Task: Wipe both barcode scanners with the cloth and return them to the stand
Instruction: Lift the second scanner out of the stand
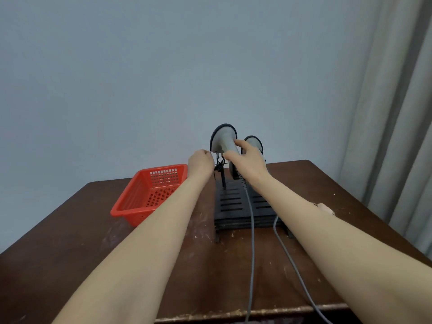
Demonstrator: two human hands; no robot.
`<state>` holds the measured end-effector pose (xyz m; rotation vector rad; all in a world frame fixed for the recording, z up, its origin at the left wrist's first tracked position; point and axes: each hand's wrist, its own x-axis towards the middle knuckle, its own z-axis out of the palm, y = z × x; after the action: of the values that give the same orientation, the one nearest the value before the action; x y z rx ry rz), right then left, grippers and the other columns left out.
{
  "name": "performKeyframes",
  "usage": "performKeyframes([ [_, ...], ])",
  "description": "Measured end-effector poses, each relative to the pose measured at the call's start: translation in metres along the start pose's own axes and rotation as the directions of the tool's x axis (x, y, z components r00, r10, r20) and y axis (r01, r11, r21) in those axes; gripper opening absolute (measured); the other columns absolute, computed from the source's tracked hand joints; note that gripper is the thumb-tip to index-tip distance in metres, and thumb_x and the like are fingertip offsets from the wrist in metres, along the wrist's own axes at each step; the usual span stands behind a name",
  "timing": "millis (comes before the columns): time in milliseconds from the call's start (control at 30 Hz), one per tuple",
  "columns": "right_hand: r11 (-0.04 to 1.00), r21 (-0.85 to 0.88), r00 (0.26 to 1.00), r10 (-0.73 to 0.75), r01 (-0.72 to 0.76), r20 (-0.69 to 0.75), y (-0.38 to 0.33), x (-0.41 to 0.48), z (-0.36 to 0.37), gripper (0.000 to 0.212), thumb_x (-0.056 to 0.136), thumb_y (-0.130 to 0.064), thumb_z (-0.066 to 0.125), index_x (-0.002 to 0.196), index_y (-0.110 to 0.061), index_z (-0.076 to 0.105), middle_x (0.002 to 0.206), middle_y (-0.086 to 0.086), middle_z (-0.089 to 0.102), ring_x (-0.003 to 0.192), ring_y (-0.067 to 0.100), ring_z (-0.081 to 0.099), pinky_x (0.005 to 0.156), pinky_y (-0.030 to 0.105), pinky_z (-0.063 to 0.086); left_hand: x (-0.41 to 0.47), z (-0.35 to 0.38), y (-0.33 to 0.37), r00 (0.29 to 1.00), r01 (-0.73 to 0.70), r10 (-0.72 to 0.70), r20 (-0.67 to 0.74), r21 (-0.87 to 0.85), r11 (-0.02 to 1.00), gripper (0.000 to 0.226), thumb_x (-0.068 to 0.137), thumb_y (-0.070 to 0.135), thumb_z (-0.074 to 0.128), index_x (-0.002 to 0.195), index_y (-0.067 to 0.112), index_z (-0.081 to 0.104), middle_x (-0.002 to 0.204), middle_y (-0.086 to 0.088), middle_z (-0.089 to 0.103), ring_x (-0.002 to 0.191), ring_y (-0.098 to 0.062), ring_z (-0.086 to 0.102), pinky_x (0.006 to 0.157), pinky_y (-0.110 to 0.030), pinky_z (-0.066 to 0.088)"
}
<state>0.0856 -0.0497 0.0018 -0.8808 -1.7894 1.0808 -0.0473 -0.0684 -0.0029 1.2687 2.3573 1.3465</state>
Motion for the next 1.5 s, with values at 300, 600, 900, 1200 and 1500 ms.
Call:
performKeyframes([
  [300,0.996,-0.072,0.996,-0.063,0.058,-0.064,-0.006,-0.044,-0.009,0.063,0.076,-0.032,0.060,0.137,-0.032,0.041,0.102,-0.005,0.064,0.086,0.015,0.062,0.078,0.038,0.054,-0.041,-0.020,0.041,0.970,0.129,-0.045,0.239,-0.352,0.927,0.069,0.083,0.069,0.043,0.094,0.006,0.068,0.088,-0.012,0.072,0.077,-0.026,0.069,0.070,-0.038,0.059],
  [600,0.892,-0.449,0.974,-0.148,0.057,-0.170,-0.009,-0.075,-0.004,0.058,0.078,-0.042,0.056,0.131,-0.029,0.037,0.090,-0.004,0.066,0.086,0.026,0.063,0.067,0.031,0.040,-0.067,-0.023,0.053,0.924,0.233,-0.040,0.381,-0.476,0.848,0.048,0.073,0.045,0.075,0.095,0.003,0.066,0.082,-0.008,0.073,0.071,-0.019,0.070,0.066,-0.028,0.055],
  [900,0.940,-0.327,0.972,-0.160,0.097,-0.171,0.001,-0.090,-0.008,0.066,0.082,-0.041,0.059,0.139,-0.029,0.029,0.103,-0.007,0.067,0.093,0.021,0.064,0.072,0.029,0.040,-0.090,-0.014,0.038,0.859,0.281,0.039,0.510,-0.533,0.798,0.027,0.083,0.031,0.069,0.091,0.005,0.068,0.086,-0.009,0.071,0.079,-0.020,0.067,0.077,-0.031,0.054],
  [1200,0.911,0.412,0.998,-0.024,-0.004,0.064,0.010,-0.080,-0.035,0.051,0.073,-0.009,0.055,0.124,-0.013,0.053,0.078,0.010,0.059,0.050,0.014,0.052,0.052,0.025,0.046,-0.093,-0.007,0.028,0.873,0.266,0.080,0.481,-0.607,0.749,0.049,0.088,0.046,0.059,0.104,0.000,0.068,0.081,-0.011,0.073,0.070,-0.022,0.068,0.069,-0.036,0.056],
  [1500,0.644,0.689,0.901,0.000,-0.332,0.434,0.035,-0.077,-0.054,0.033,0.066,-0.009,0.045,0.098,-0.005,0.051,0.068,0.008,0.051,0.047,0.011,0.042,0.046,0.021,0.042,-0.087,-0.013,0.026,0.872,0.475,-0.110,0.478,-0.768,0.429,0.060,0.085,0.057,0.056,0.115,0.004,0.058,0.107,-0.011,0.069,0.098,-0.021,0.067,0.084,-0.033,0.053],
])
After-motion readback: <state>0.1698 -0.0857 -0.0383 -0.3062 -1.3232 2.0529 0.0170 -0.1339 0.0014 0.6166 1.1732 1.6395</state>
